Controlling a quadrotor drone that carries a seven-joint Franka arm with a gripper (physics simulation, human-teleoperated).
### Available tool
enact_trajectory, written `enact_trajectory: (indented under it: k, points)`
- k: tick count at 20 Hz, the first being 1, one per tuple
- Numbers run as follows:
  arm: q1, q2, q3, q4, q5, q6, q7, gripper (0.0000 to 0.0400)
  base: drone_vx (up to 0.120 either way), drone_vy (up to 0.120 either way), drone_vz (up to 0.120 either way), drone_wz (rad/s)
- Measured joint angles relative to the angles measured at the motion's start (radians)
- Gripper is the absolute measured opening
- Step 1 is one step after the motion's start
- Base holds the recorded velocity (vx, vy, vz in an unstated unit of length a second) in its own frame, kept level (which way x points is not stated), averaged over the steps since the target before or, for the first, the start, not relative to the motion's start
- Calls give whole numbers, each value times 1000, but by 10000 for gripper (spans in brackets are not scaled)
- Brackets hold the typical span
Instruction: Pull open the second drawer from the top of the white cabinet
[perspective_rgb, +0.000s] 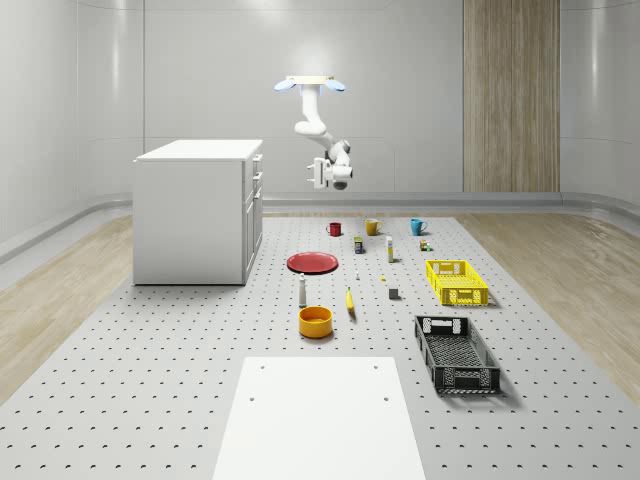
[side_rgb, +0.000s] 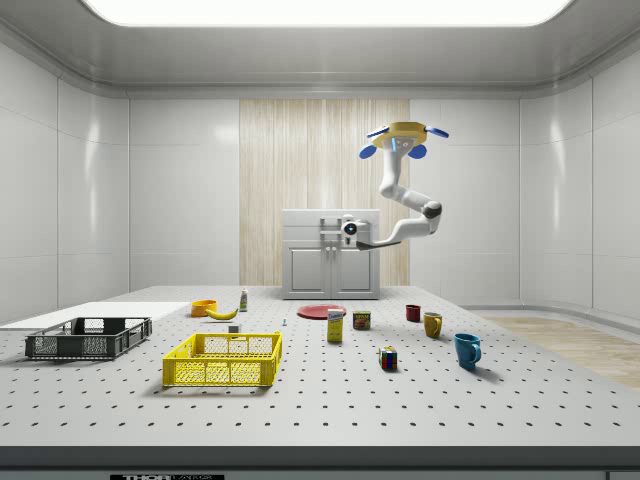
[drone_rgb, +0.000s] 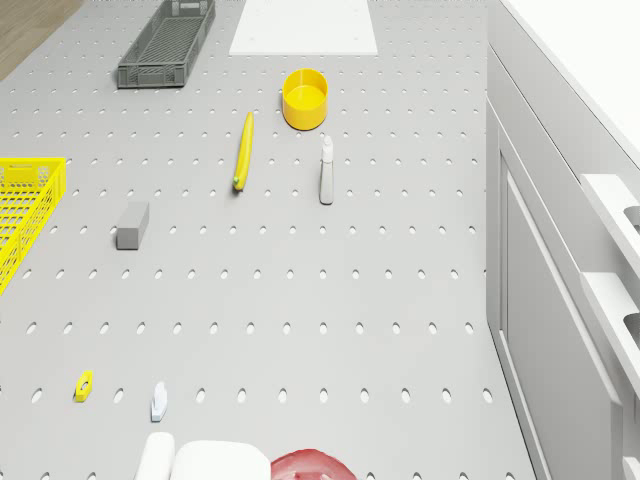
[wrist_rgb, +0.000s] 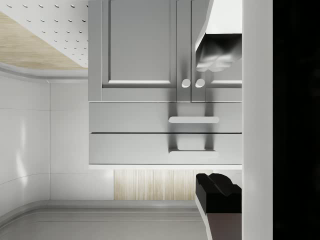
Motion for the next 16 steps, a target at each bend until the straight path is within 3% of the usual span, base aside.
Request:
enact_trajectory:
  k: [11, 16]
  points:
    - [21, -24, -6, -3, -19, 21, 16, 300, 120, 0, 0, 0]
    - [31, -32, 15, -25, -7, 54, 17, 300, 8, 0, 0, 0]
